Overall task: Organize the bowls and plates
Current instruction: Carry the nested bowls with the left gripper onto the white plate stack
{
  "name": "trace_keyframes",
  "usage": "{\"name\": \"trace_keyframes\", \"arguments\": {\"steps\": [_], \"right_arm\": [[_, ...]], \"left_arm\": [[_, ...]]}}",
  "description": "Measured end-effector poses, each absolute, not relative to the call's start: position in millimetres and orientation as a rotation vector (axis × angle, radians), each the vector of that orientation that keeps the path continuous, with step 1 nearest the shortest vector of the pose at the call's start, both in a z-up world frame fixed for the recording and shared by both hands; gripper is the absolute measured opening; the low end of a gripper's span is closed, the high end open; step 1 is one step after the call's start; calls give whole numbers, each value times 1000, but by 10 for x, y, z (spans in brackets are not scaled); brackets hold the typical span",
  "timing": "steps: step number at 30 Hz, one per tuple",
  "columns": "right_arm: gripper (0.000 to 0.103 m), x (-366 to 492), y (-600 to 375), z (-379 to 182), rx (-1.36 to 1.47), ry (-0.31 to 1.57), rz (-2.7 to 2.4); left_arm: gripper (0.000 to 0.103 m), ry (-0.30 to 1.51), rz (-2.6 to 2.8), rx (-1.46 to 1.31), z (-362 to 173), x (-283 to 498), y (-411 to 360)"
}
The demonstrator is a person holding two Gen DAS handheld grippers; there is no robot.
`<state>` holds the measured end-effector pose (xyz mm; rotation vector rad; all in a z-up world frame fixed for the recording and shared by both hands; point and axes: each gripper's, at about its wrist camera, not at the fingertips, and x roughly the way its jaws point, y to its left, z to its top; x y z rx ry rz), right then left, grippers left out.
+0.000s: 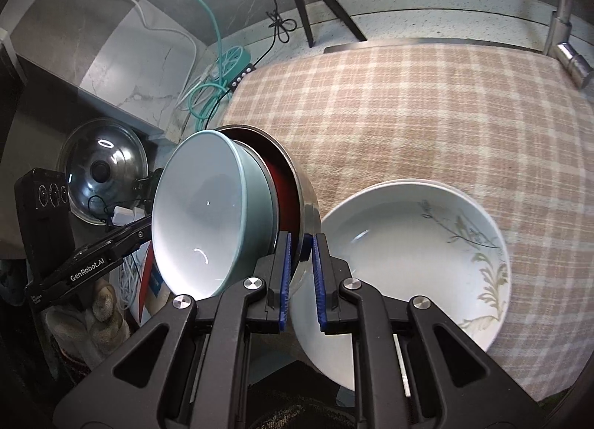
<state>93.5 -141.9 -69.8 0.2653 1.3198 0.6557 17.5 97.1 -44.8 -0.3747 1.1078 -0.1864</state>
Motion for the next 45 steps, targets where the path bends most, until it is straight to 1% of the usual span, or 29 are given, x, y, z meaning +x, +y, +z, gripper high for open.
{"name": "trace_keyframes", "arguments": {"steps": [18,26,45], "right_arm": [[12,865,-2241,-665,335,1316,540],[12,788,-2506,-784,342,1352,510],[12,652,-2574,-907,355,1387,506]], "left_arm": [[10,1146,-308,-307,-449,304,242],[10,1190,-351,-287,-522,268,-13],[10,1244,-344,-264,-637,176,-105]]}}
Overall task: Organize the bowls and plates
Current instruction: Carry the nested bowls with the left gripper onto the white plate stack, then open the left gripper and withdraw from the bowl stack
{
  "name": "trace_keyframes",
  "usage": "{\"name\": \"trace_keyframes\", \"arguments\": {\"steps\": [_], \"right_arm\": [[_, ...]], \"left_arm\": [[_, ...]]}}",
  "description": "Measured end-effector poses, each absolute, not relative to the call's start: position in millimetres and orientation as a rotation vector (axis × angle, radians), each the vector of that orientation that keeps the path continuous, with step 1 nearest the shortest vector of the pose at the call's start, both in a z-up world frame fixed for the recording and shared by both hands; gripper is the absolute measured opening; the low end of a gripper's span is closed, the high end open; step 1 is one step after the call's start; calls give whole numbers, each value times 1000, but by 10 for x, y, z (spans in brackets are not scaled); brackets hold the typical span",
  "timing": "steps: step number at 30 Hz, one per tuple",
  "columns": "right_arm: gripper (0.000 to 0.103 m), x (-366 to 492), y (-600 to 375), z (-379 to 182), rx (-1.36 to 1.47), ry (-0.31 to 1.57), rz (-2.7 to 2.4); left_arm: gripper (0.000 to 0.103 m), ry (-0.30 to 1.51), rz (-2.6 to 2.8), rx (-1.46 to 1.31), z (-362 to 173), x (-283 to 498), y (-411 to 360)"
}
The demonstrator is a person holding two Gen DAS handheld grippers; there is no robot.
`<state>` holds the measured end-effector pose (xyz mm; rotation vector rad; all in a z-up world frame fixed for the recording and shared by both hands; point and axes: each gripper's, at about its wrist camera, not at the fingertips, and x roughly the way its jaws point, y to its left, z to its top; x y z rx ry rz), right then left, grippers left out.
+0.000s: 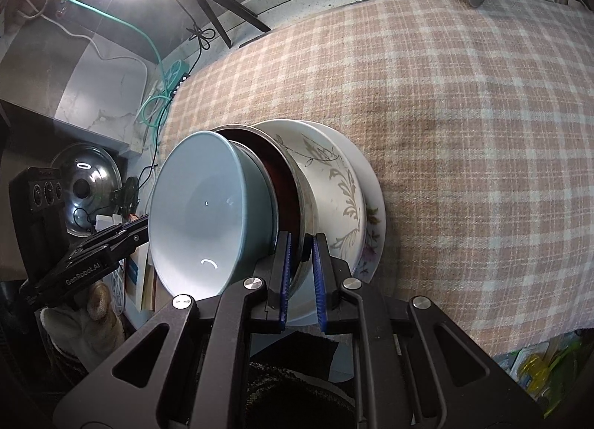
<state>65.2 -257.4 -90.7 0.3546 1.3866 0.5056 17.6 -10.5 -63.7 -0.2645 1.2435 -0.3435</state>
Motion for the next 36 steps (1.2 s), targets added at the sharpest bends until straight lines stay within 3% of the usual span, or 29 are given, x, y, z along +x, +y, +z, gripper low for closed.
{"name": "trace_keyframes", "arguments": {"steps": [21,26,30,32,34,36], "right_arm": [[15,597,-2594,-726,248,1294,480],[24,508,-2614,-636,192,1251,469],[27,406,-2601,-546,143,1207,467],[33,360,-2593,-504,121,1183,462],[45,310,-2596,-461,104,1157,460],[46,254,-2596,-423,94,1132,458]], "left_arm": [[11,1196,-299,-247,-584,120,-20],[11,1163,-283,-209,-499,40,-44],[29,1119,-266,-167,-419,-74,-100],[30,1093,-257,-148,-370,-145,-135],[38,1076,-253,-128,-337,-187,-168],[58,1044,-233,-105,-284,-246,-195]]}}
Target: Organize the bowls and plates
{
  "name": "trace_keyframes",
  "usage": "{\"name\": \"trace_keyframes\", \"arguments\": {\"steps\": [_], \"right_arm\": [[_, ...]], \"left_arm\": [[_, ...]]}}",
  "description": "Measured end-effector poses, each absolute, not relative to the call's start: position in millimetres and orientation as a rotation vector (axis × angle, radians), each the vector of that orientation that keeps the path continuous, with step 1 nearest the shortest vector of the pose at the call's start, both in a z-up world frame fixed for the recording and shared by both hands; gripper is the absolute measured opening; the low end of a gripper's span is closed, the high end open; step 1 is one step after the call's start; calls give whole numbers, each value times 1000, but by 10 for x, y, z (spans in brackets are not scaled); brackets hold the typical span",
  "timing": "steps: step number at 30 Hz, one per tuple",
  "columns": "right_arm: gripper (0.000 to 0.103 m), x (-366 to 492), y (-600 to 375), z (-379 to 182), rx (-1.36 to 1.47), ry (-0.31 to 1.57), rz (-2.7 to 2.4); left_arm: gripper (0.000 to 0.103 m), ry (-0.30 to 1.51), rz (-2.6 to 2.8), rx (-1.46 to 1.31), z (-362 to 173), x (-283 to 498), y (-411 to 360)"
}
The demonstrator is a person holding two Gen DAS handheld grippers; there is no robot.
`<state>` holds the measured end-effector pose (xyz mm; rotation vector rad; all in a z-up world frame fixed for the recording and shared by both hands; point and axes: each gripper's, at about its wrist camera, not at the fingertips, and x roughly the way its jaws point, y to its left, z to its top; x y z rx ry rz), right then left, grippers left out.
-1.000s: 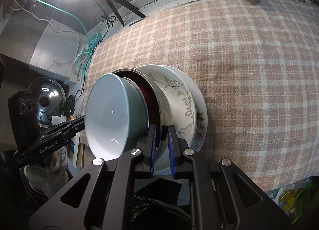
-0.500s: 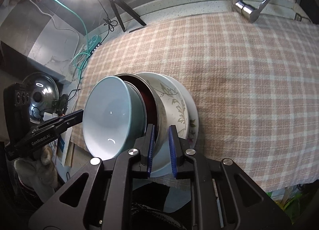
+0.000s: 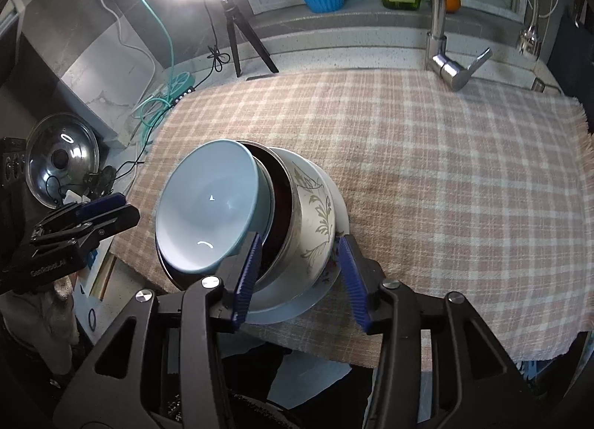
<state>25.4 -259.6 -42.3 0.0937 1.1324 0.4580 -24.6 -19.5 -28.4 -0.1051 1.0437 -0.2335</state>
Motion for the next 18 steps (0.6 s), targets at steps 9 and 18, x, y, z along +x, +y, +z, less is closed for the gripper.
{"name": "trace_keyframes", "arguments": {"steps": [9,18], "right_arm": [[74,64,-2709,-268,82,1040,437],[76,-60,-2768,-196,27,980,406]], "left_arm": [[74,937,-183,-34,-71,-446,-300],[77,927,-122,-12,-58,-634,-370]]}}
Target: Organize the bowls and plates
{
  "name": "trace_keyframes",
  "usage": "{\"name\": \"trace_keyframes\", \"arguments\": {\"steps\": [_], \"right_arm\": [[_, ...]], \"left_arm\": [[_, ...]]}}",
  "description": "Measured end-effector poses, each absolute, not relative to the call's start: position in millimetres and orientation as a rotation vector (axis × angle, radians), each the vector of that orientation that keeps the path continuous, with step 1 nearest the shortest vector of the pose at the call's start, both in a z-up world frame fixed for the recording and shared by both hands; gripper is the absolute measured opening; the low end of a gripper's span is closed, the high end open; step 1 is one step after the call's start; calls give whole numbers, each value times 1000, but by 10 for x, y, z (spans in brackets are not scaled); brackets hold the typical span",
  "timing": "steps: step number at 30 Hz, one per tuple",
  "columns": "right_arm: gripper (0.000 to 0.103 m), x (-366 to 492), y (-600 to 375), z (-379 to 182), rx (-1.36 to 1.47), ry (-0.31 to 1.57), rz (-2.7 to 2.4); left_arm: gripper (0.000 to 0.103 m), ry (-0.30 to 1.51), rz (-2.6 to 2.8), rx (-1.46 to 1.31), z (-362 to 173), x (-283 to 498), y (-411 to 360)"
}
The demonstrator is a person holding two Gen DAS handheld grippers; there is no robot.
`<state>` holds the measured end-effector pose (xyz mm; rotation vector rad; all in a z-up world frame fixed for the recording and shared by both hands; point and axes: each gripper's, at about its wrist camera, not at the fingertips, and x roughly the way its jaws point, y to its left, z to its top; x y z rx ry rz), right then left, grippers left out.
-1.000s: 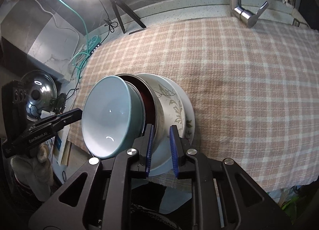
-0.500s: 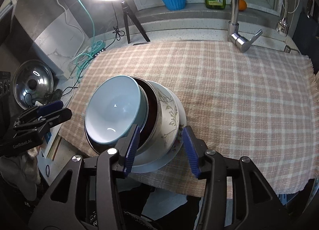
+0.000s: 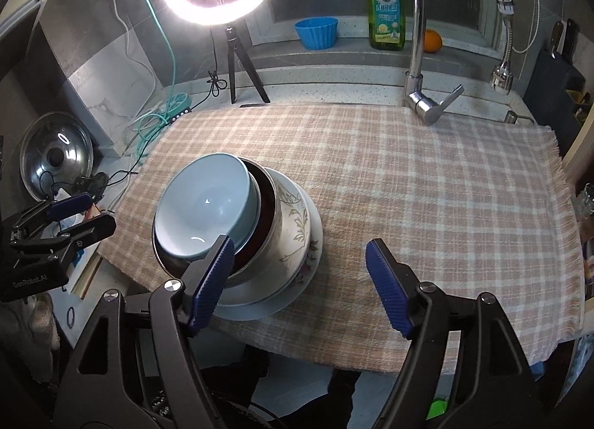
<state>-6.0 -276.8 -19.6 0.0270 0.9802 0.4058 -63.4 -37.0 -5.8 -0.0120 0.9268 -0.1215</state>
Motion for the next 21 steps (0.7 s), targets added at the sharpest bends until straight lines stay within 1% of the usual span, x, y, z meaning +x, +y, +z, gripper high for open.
{"name": "trace_keyframes", "arguments": {"steps": [21], "right_arm": [[76,-15,-2656,-185,18,972,411]], "left_arm": [[77,913,-81,-10,-26,-607,-350]]}}
